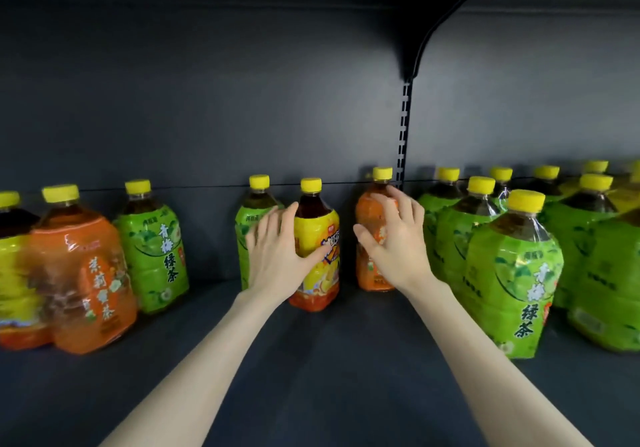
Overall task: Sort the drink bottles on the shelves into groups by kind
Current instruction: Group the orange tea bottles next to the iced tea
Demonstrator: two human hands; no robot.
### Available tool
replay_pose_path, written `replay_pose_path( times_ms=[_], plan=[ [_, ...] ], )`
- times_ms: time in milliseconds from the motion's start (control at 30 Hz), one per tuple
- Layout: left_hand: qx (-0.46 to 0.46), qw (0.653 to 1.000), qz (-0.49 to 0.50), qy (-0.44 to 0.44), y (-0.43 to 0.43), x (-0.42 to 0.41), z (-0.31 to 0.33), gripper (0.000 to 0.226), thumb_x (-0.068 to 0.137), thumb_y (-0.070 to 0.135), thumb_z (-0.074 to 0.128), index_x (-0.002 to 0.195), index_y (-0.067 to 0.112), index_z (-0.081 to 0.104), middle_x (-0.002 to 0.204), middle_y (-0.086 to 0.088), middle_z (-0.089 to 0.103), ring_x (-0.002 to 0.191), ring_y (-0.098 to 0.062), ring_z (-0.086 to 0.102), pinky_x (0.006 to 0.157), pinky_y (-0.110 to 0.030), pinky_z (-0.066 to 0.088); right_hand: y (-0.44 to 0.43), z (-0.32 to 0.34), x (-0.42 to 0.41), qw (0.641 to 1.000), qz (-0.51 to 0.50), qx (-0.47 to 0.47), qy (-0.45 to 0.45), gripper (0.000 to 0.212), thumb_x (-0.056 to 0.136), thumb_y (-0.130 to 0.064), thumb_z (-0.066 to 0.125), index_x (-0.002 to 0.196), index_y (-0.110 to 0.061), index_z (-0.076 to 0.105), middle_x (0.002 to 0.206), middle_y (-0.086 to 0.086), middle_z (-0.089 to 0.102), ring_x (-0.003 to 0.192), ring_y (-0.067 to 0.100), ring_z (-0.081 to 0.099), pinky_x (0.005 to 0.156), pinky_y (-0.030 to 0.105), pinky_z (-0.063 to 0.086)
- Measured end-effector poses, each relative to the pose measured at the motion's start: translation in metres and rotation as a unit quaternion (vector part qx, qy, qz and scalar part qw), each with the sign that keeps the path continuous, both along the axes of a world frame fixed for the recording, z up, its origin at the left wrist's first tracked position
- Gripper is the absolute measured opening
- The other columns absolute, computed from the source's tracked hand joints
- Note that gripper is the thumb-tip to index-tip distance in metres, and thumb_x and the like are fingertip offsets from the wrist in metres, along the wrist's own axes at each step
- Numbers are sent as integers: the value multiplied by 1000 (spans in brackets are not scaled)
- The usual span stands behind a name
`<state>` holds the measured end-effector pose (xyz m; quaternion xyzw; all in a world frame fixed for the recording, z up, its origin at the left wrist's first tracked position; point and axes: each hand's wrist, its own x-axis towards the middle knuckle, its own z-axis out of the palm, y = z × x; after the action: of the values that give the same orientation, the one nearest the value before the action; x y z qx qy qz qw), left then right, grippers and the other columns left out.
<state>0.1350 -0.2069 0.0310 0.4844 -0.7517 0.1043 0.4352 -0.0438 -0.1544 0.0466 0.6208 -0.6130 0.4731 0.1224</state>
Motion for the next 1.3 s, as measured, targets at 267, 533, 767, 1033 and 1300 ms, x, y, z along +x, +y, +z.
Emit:
replay_pose_path(
  times_ms=[267,533,767,1033,1300],
  plan=[
    [-56,998,-31,-13,-21,4,-11,81,77,69,46,134,12,45,127,-11,58,123,-27,50,105,-37,16,-38,-4,-15,995,-11,46,-93,91,85,-39,68,153,-21,10,161,14,1,147,39,0,117,52,11],
    [-52,998,-30,-20,-21,1,-15,81,81,67,41,138,9,42,133,-13,55,131,-28,44,109,-43,15,-35,-7,-16,993,-30,74,-84,90,85,-39,69,152,-31,9,157,11,14,136,39,33,105,51,35],
    [-16,997,-28,-72,-11,6,-14,84,86,66,24,148,10,22,151,-11,33,143,-25,20,115,-42,8,7,-11,5,996,-7,58,-65,89,84,-48,66,152,-32,10,155,8,17,134,38,35,102,49,38],
    [6,996,-33,77,36,60,-30,35,91,29,51,117,7,60,123,-11,55,111,-33,54,87,-47,44,42,-16,42,998,45,27,-45,91,75,-68,63,148,-43,14,144,1,29,128,32,39,95,51,44],
    [-67,973,109,195,48,136,-25,49,81,14,68,123,1,47,131,-22,42,121,-40,39,97,-49,31,40,-15,92,995,54,15,-87,105,62,-67,74,144,-20,29,141,2,33,129,22,36,98,44,45]
  ],
)
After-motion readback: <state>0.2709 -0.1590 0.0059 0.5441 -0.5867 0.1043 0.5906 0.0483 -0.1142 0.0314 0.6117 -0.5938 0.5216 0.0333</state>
